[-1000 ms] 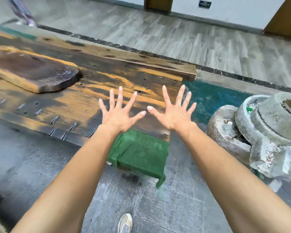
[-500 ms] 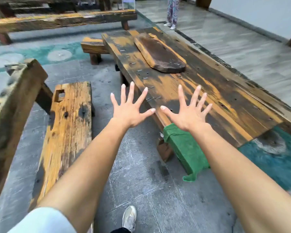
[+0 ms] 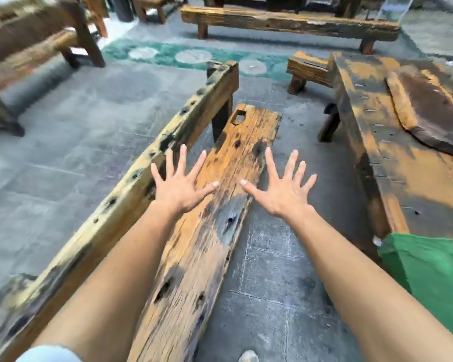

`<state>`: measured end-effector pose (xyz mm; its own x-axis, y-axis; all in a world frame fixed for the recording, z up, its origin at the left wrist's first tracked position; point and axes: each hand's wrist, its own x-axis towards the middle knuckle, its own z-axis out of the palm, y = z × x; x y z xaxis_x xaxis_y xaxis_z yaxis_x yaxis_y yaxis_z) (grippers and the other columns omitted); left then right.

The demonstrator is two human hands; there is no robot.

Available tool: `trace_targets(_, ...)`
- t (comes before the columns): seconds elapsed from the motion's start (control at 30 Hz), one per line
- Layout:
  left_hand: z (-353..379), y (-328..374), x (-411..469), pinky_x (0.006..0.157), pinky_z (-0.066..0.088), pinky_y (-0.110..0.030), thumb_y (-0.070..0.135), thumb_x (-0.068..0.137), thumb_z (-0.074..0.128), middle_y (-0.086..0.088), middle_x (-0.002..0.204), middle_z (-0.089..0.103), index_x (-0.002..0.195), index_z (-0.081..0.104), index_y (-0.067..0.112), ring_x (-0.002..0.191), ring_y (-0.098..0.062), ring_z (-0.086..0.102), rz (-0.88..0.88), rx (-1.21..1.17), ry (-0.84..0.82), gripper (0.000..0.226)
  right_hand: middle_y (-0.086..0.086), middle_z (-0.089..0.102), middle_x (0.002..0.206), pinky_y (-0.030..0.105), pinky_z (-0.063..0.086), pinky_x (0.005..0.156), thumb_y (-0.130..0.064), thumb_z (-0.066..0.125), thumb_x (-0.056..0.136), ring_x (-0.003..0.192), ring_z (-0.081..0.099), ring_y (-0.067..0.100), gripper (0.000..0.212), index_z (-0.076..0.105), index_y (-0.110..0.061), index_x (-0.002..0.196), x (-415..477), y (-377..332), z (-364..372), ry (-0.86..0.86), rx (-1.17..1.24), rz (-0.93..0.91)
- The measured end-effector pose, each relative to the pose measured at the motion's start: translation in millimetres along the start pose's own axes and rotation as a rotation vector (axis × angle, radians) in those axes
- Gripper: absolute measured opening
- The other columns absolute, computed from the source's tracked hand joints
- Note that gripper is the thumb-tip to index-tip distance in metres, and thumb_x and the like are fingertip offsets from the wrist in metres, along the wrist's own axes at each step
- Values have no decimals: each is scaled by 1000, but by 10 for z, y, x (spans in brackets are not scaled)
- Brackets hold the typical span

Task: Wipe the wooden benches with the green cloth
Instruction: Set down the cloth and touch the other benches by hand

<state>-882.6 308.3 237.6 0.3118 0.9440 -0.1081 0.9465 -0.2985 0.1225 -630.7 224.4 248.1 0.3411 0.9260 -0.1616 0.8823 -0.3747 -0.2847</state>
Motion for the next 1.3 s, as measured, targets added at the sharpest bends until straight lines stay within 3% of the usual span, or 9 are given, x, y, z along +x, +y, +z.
trace_targets(0.27, 366, -2445, -776, 119, -4, -75, 87, 92, 16, 8, 170, -29, 158, -13, 58, 158, -35, -24, -242, 4, -141, 78, 19, -37, 166, 72, -12, 119, -102, 24, 76, 157, -16, 49, 108, -33, -52, 153, -347, -2216, 1366, -236, 1, -158)
trace_targets(0.5, 985, -3896, -875, 123, 5, -72, 54, 109, 16, 12, 168, -29, 160, -12, 53, 158, -30, -22, 87, 199, -446, 58, 10, -36, 168, 61, 20, 124, -64, 64, 91, 160, -9, 45, 118, -38, -53, 150, -903, -3708, 2815, -460, 195, -85)
trace_targets(0.67, 1367, -4318, -846, 126, 5, -67, 38, 110, 30, 11, 167, -31, 166, 7, 41, 159, -18, -20, 429, 309, -592, 61, 7, -26, 172, 51, 19, 130, -41, 73, 92, 161, 7, 39, 129, -49, -47, 134, -1380, -4468, 3696, -595, 489, 86)
trace_targets(0.83, 1432, -4498, -791, 127, 4, -64, 42, 111, 20, 10, 166, -30, 162, 2, 53, 159, -18, -18, 552, 260, -554, 55, 8, -7, 177, 47, 51, 108, -40, 77, 87, 139, 52, 41, 144, -60, -41, 129, -1688, -5001, 4041, -488, 611, 258)
trace_targets(1.0, 1467, -4548, -782, 127, 11, -65, 54, 110, 17, 10, 171, -22, 164, 8, 49, 160, -17, -15, 570, 207, -531, 55, 8, -7, 177, 39, 38, 117, -39, 70, 96, 154, 34, 34, 124, -35, -13, 157, -1818, -5172, 4201, -416, 653, 407)
trace_targets(1.1, 1484, -4622, -712, 127, 6, -66, 52, 110, 16, 9, 169, -24, 163, 2, 50, 160, -18, -16, 545, 226, -489, 55, 9, 3, 177, 39, 34, 119, -48, 64, 98, 156, 31, 33, 113, -21, -13, 164, -1915, -5295, 4257, -388, 685, 483)
trace_targets(1.2, 1514, -4671, -701, 125, -9, -66, 54, 107, 4, 6, 165, -30, 160, -14, 51, 159, -21, -18, 535, 301, -436, 56, 8, 1, 177, 35, 25, 123, -51, 72, 92, 160, 19, 27, 121, -18, -14, 165, -1965, -5422, 4316, -315, 718, 533)
trace_targets(1.23, 1579, -4648, -726, 123, -14, -66, 55, 105, -1, 4, 164, -32, 159, -18, 51, 159, -22, -18, 616, 361, -411, 57, 9, 4, 176, 35, 22, 124, -52, 74, 90, 161, 17, 26, 123, -17, -15, 165, -2048, -5473, 4373, -244, 718, 601)
trace_targets(1.3, 1569, -4678, -732, 120, -20, -66, 58, 99, -10, 3, 162, -33, 158, -21, 51, 159, -23, -17, 612, 388, -387, 60, 10, 14, 174, 38, 30, 121, -59, 73, 88, 158, 25, 27, 123, -13, -18, 165, -2031, -5507, 4411, -178, 629, 595)
